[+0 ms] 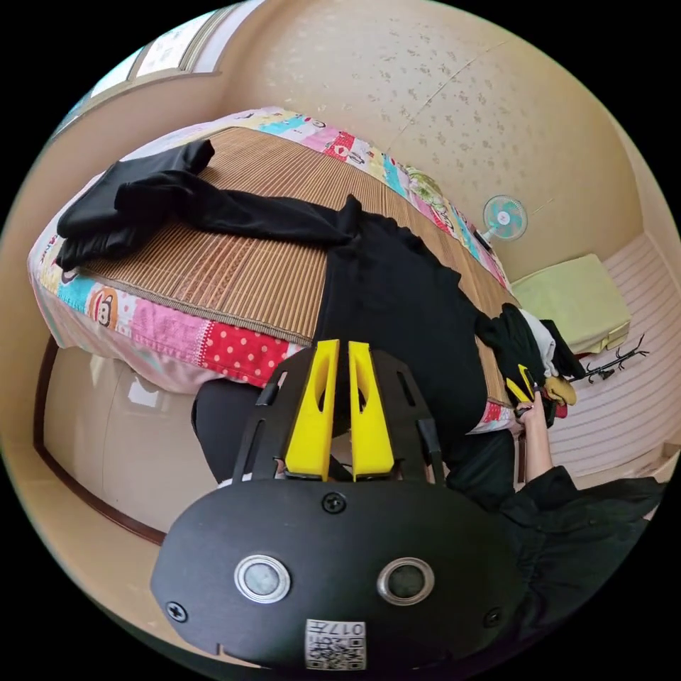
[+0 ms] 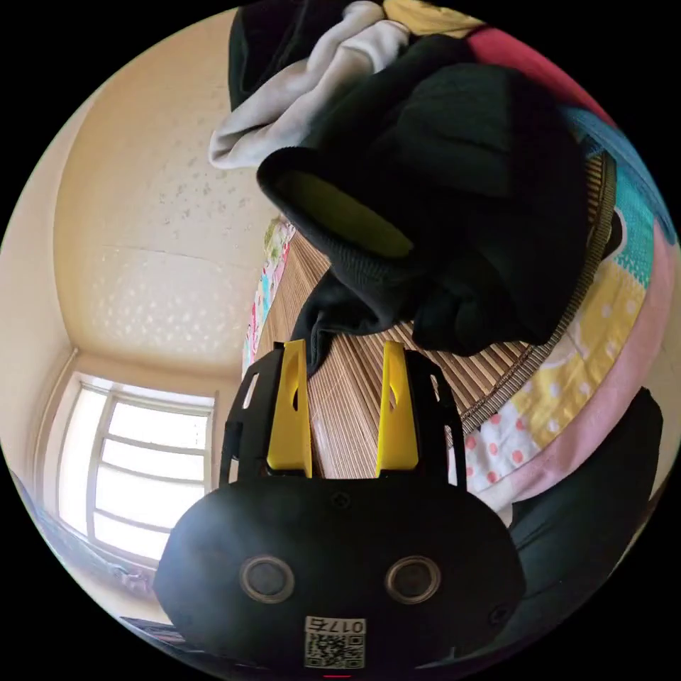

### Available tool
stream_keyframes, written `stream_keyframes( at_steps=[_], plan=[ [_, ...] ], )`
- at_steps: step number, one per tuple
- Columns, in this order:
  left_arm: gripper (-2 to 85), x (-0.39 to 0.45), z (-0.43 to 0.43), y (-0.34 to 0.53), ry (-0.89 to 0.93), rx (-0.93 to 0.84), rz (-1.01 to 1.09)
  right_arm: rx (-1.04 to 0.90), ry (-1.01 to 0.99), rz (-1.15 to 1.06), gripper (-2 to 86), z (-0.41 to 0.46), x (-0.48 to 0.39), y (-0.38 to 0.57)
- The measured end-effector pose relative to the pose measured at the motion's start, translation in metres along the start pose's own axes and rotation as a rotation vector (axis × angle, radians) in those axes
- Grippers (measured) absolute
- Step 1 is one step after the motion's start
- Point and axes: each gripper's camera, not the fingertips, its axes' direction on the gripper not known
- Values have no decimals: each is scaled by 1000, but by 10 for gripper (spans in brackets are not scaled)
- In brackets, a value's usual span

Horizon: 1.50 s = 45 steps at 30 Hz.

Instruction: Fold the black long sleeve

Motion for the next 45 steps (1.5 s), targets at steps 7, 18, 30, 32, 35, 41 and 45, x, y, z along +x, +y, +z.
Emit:
stream_keyframes(
  at_steps=[7, 18, 30, 32, 35, 41, 45],
  plan=[
    [22, 28, 0, 8, 231, 43, 178, 164, -12, -11, 79, -9, 27, -18],
    [-9, -45, -30, 39, 382, 115, 41, 361, 49, -788, 18, -6, -217, 43],
    [44, -123, -26, 57, 242, 222, -348, -722, -47, -1052, 52, 371, -306, 285],
    [64, -136, -36, 43, 184, 248, -372, -767, -30, -1093, 63, 372, -290, 310],
    [85, -163, -65, 17, 27, 338, -444, -693, 13, -1200, 77, 336, -293, 325],
    [100, -201, -43, -62, -67, 357, -572, -610, 182, -1372, 108, 279, -278, 324],
    [103, -211, -1, -84, -133, 329, -705, -704, 296, -1482, 116, 282, -243, 343]
  ],
)
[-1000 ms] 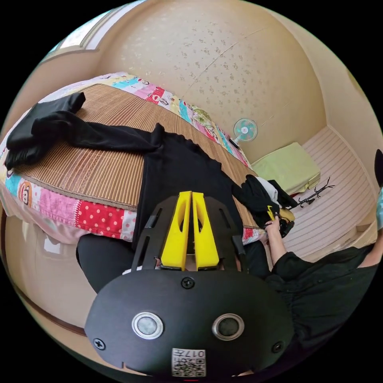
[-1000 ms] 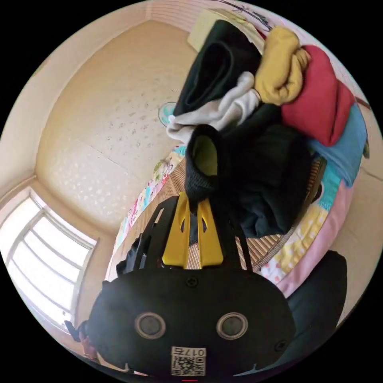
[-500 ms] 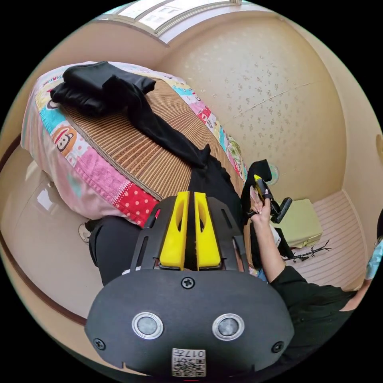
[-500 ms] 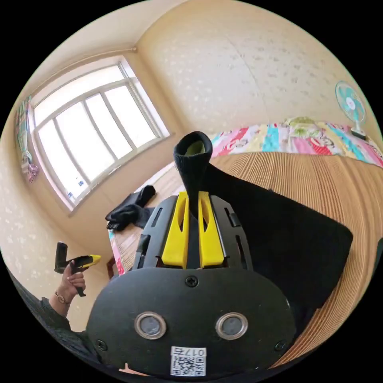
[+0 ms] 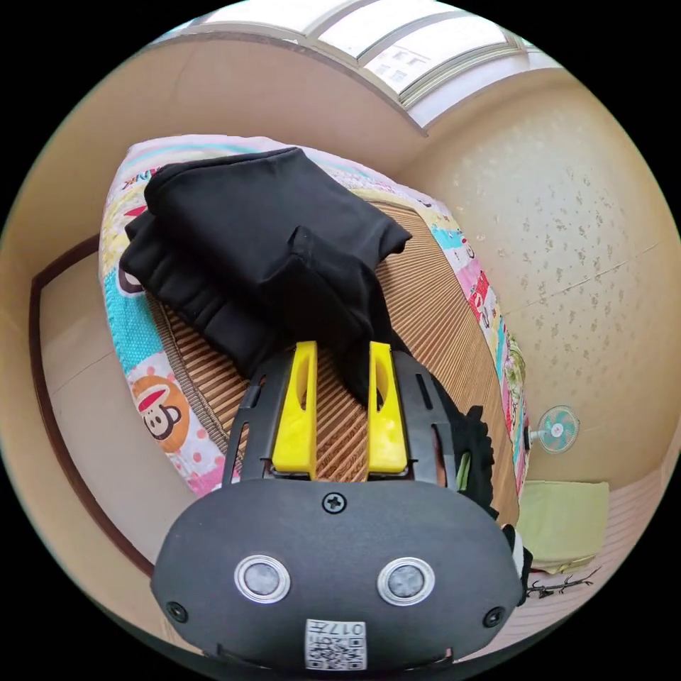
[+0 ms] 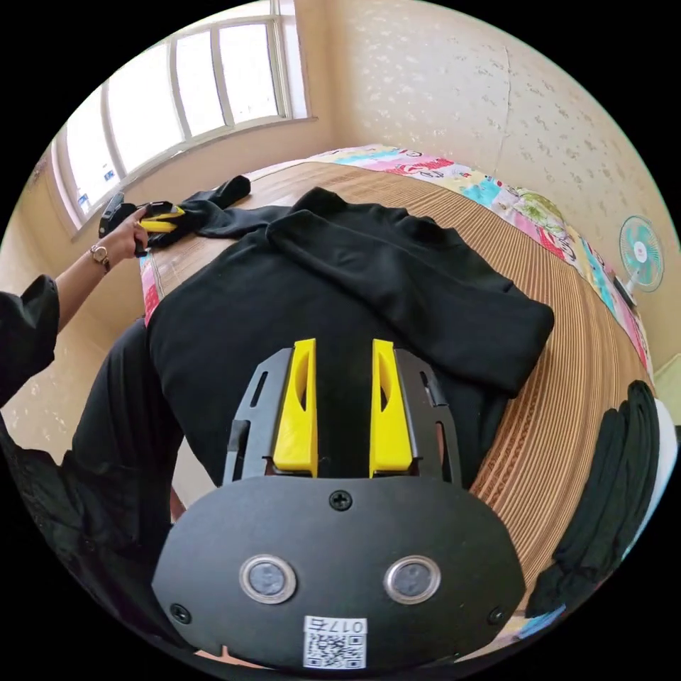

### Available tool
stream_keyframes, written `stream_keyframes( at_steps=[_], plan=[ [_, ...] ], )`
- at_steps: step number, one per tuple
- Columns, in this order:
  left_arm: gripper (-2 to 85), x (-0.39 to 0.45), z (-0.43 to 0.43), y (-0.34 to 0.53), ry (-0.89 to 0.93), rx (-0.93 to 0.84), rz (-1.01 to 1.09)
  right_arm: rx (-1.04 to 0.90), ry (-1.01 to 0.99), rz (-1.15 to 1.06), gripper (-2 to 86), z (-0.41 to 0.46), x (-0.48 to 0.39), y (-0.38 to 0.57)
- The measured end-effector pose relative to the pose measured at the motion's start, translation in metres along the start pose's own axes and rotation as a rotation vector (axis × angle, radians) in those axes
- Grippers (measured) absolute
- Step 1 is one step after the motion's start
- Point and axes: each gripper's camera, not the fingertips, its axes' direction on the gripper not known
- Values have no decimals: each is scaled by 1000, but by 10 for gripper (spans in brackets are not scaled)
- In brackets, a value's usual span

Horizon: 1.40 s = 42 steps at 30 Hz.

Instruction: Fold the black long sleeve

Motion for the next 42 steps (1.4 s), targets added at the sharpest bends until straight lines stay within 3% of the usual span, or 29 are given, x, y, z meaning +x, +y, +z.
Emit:
stream_keyframes(
  at_steps=[12, 16, 20, 24, 26, 32, 37, 40, 42],
  plan=[
    [25, 47, -51, 15, 66, 108, -41, -17, 70, -28, 92, 11, -25, -18],
    [1, 154, -100, 62, 225, 290, 168, -7, 46, -2, 91, 11, -19, -19],
    [-1, 283, -101, 141, 436, 249, 501, -6, 46, 0, 89, 11, -17, -20],
    [11, 417, -42, 284, 513, -107, 939, 5, 89, -22, 83, 6, -22, -19],
    [16, 433, -14, 340, 436, -205, 1031, 4, 87, 0, 74, -3, -17, -15],
    [21, 364, -19, 386, 186, -119, 1114, 93, 81, 266, 75, -68, 38, 47],
    [-5, 274, -14, 379, -330, -72, 1089, 44, 9, 375, 70, -68, 69, 79],
    [-9, 260, 33, 367, -350, -276, 1014, -53, 47, 366, 42, -35, 81, 58],
    [-9, 281, 47, 361, -362, -241, 1035, -125, 46, 368, 31, -24, 98, 29]
  ],
)
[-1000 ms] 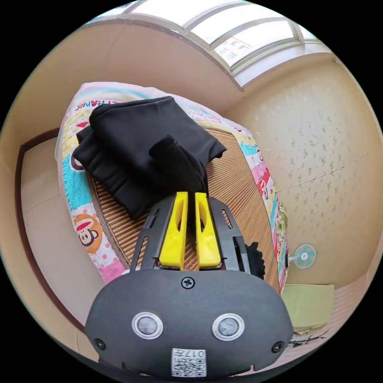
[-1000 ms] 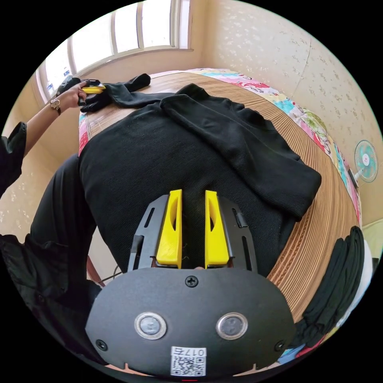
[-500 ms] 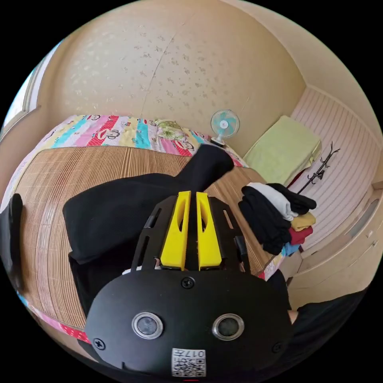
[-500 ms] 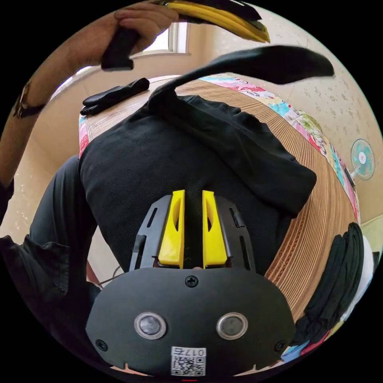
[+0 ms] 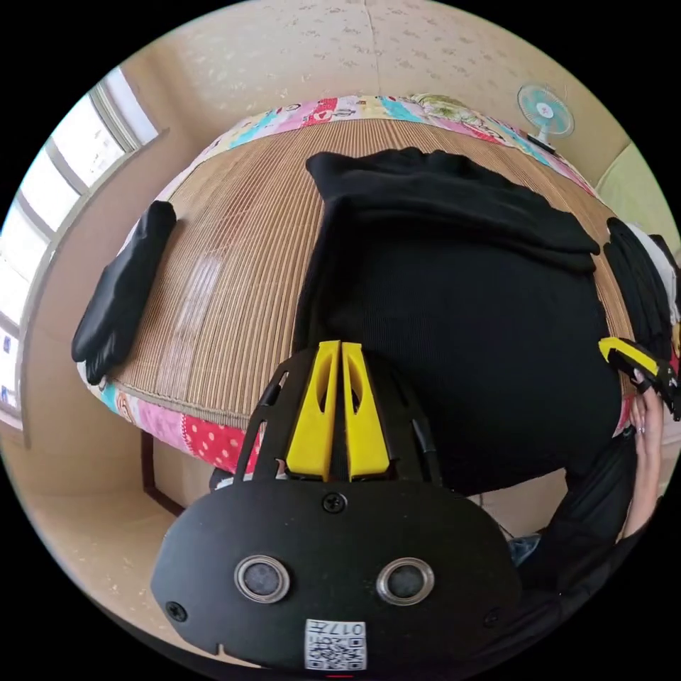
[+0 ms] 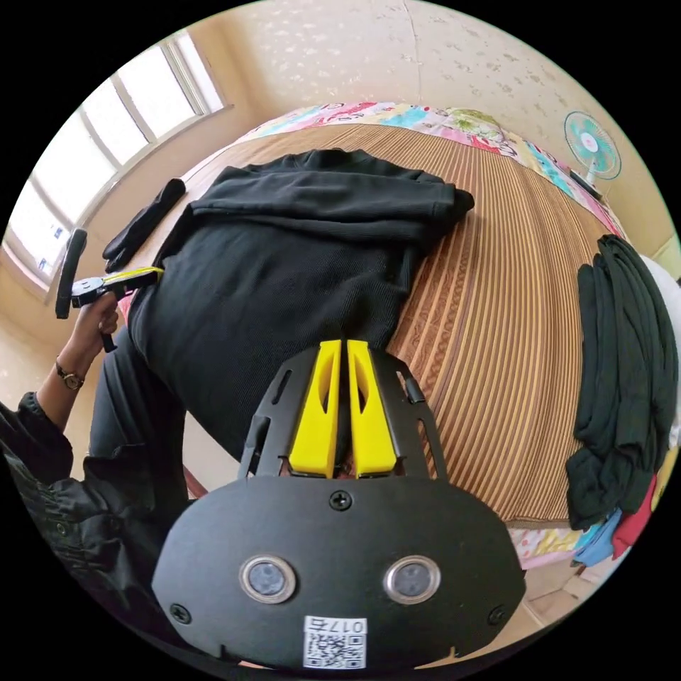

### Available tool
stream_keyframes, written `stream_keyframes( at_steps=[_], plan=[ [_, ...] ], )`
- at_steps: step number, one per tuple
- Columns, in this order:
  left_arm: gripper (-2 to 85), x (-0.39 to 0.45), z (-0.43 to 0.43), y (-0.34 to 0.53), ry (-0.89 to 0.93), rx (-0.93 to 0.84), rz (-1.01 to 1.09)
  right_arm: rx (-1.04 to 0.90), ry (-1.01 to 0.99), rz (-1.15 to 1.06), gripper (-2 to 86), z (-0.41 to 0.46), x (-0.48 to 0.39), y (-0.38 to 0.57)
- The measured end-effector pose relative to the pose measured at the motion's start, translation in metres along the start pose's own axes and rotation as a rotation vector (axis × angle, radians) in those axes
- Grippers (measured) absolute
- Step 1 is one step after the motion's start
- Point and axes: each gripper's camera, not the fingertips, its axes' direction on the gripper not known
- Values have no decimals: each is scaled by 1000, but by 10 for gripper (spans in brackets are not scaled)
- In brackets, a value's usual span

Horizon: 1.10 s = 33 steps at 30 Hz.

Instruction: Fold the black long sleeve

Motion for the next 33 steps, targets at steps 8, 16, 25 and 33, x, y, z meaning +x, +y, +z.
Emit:
stream_keyframes(
  at_steps=[8, 16, 25, 33],
  plan=[
    [-4, 0, 36, -182, 156, -2, -2, -30, 200, 77, 21, 18, 71, -169],
    [62, -84, -34, -95, 285, 196, -92, 223, 23, 155, 78, -74, 108, -25],
    [81, -110, -1, 46, 369, -3, -200, 119, -85, 279, 89, -47, 124, 100],
    [40, -174, -53, 75, 739, 88, -241, 395, -419, 214, 36, -147, 142, 160]
  ],
)
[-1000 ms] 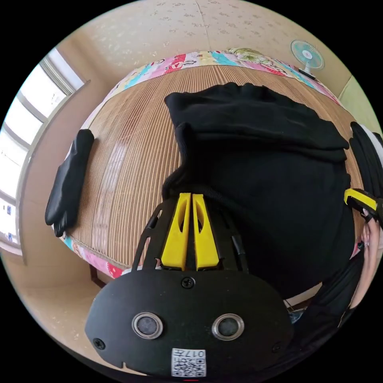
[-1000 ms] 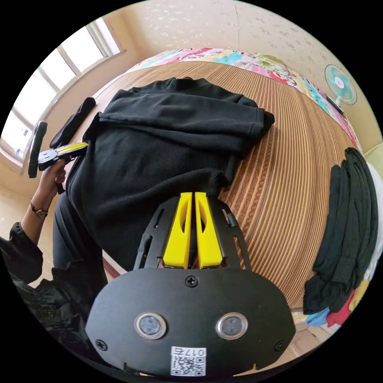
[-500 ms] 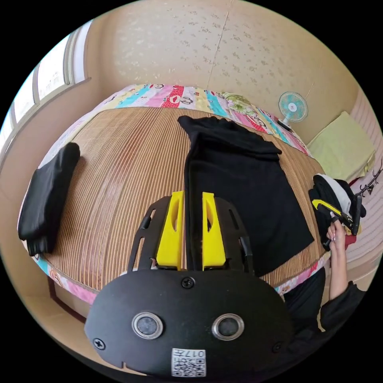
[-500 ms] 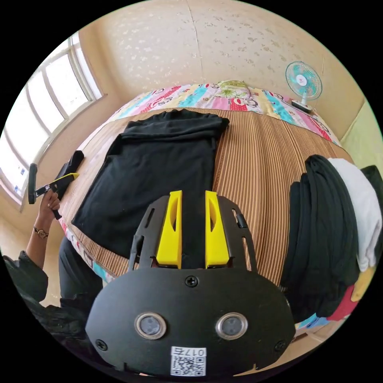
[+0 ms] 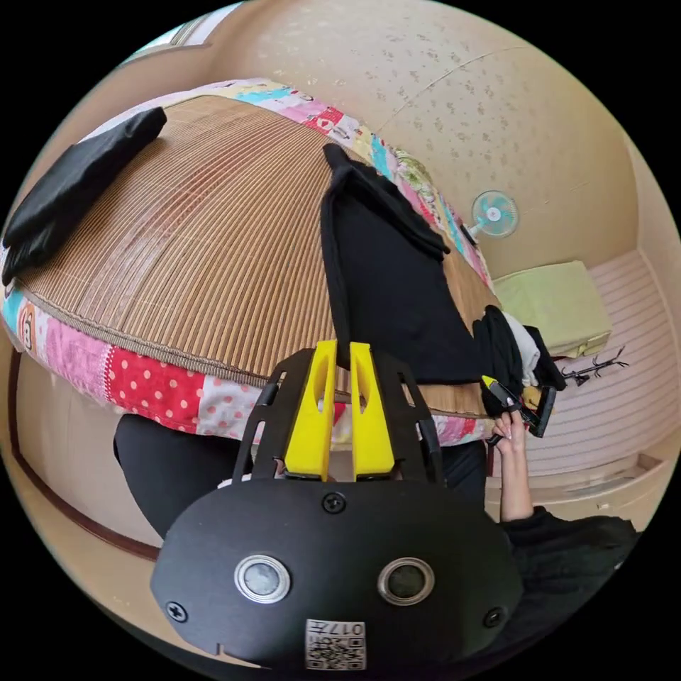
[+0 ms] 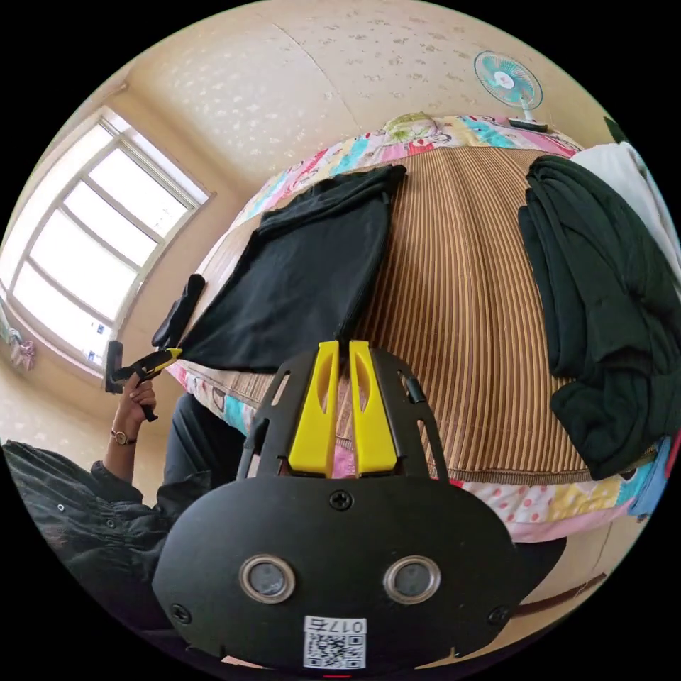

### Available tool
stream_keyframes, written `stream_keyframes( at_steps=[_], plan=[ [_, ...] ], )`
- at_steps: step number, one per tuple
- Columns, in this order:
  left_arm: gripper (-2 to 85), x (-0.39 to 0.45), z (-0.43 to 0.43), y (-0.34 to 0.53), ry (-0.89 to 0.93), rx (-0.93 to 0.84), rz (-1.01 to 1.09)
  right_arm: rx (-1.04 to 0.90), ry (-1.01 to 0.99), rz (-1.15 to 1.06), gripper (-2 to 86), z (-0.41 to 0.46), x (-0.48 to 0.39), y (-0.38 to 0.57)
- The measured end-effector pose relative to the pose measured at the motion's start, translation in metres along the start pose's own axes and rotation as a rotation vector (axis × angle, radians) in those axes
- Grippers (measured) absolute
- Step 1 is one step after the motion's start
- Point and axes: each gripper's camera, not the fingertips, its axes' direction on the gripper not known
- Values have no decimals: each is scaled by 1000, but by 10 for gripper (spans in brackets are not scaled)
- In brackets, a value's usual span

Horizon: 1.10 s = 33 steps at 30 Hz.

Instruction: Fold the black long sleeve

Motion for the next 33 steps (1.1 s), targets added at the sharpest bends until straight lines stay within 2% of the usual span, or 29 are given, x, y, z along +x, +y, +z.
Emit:
stream_keyframes(
  at_steps=[1, 4, 9, 11, 14, 16, 18, 19, 21, 24, 27, 29, 31, 33],
  plan=[
    [39, 5, -25, 7, 69, 12, 32, 70, -82, -34, 35, -33, -13, 10],
    [38, 25, -91, 33, 146, 94, 134, 218, -160, -119, 33, -106, -52, 37],
    [37, 35, -147, 54, 212, 243, 140, 295, 50, -117, 33, -153, -86, 38],
    [37, 34, -140, 40, 213, 266, 108, 277, 84, -95, 33, -140, -85, 13],
    [38, 34, -111, -14, 83, 263, 50, 221, 146, -135, 36, -93, -82, -60],
    [43, 29, -78, -80, -17, 275, 15, 146, 334, -127, 40, -33, -75, -136],
    [51, 20, -44, -131, -97, 236, -16, 49, 435, -127, 47, 18, -66, -181],
    [57, 10, -23, -158, -135, 189, -60, -35, 442, -94, 55, 45, -60, -201],
    [76, -5, -6, -176, -172, 142, -110, -72, 391, -78, 70, 64, -62, -204],
    [89, -23, -7, -153, -212, 154, -103, -35, 386, -109, 77, 70, -71, -161],
    [101, -47, -10, -97, -233, 114, -115, -102, 429, -134, 67, 93, -55, -95],
    [110, -57, -10, -61, -244, 81, -133, -214, 547, -151, 53, 118, -38, -55],
    [114, -60, -8, -21, -265, 31, -142, -173, 606, -204, 43, 121, -37, -20],
    [115, -63, -3, 1, -204, 1, -189, -193, 698, -167, 36, 122, -49, -24]
  ],
)
